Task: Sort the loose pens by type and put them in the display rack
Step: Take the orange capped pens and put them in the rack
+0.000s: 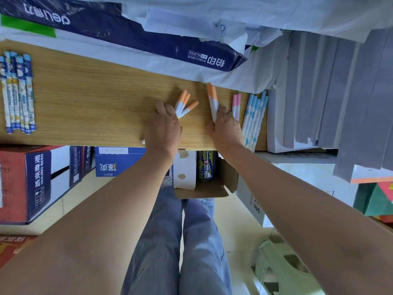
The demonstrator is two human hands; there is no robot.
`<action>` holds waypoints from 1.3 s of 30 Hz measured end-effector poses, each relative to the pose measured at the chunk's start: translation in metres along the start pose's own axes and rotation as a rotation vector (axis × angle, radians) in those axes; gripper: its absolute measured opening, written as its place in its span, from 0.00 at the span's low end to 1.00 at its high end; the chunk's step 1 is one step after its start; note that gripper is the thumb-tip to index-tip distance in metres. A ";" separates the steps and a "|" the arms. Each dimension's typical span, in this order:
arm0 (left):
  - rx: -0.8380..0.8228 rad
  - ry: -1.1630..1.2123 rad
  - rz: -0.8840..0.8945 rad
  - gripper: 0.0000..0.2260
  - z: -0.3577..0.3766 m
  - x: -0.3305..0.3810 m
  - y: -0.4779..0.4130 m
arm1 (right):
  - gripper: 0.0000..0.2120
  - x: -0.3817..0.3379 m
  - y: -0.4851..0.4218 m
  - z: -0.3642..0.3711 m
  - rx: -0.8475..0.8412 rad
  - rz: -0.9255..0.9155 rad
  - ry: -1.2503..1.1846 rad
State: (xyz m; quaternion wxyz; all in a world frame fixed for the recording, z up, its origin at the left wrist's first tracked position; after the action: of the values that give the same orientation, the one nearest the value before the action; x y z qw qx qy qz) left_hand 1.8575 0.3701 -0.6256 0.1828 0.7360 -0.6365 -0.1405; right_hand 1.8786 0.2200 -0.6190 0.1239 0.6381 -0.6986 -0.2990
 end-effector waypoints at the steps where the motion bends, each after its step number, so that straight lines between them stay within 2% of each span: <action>1: -0.010 0.019 0.009 0.13 0.000 0.000 0.000 | 0.13 0.003 0.000 -0.002 -0.017 -0.007 -0.056; 7: 0.007 0.156 -0.007 0.12 -0.017 0.001 0.001 | 0.10 0.014 0.011 -0.012 -0.202 0.006 -0.557; 12: 0.002 0.378 0.082 0.11 -0.048 0.010 0.013 | 0.07 0.006 0.041 -0.042 -0.182 0.017 -0.832; 16: -0.093 0.611 0.154 0.09 -0.094 0.032 0.031 | 0.07 0.009 0.075 -0.089 -0.149 -0.005 -0.867; 19: -0.164 0.761 0.221 0.06 -0.143 0.052 0.048 | 0.11 0.017 0.108 -0.140 -0.063 -0.038 -0.892; 24: -0.041 0.760 0.337 0.07 -0.240 0.104 0.078 | 0.24 0.048 0.161 -0.225 0.094 -0.017 -0.845; 26: 0.014 0.759 0.403 0.07 -0.272 0.134 0.089 | 0.22 0.066 0.179 -0.257 0.171 -0.059 -0.877; 29: 0.076 0.783 0.495 0.09 -0.307 0.188 0.104 | 0.12 0.099 0.205 -0.299 0.307 -0.124 -0.979; 31: 0.108 0.796 0.526 0.12 -0.323 0.228 0.117 | 0.09 0.130 0.216 -0.321 0.376 -0.137 -1.065; 35: 0.050 0.836 0.605 0.11 -0.328 0.312 0.136 | 0.09 0.207 0.220 -0.360 0.442 -0.136 -1.102; 39: -0.009 0.678 0.602 0.11 -0.318 0.385 0.147 | 0.11 0.287 0.215 -0.389 0.461 -0.044 -1.014</action>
State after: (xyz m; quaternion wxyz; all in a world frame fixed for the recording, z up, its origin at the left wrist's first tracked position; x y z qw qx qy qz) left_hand 1.9247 0.0006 -0.2657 0.4170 0.5219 -0.7256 0.1649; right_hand 1.8745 -0.1566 -0.2478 -0.3768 0.4392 -0.7046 -0.4106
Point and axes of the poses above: each hand's wrist, its own y-axis away from the middle knuckle, its own z-axis out of the palm, x = y × z, the point moved 3 cm from there along -y, towards the middle knuckle, and after that the axes turned 1 degree about -z, right-handed, at the moved point
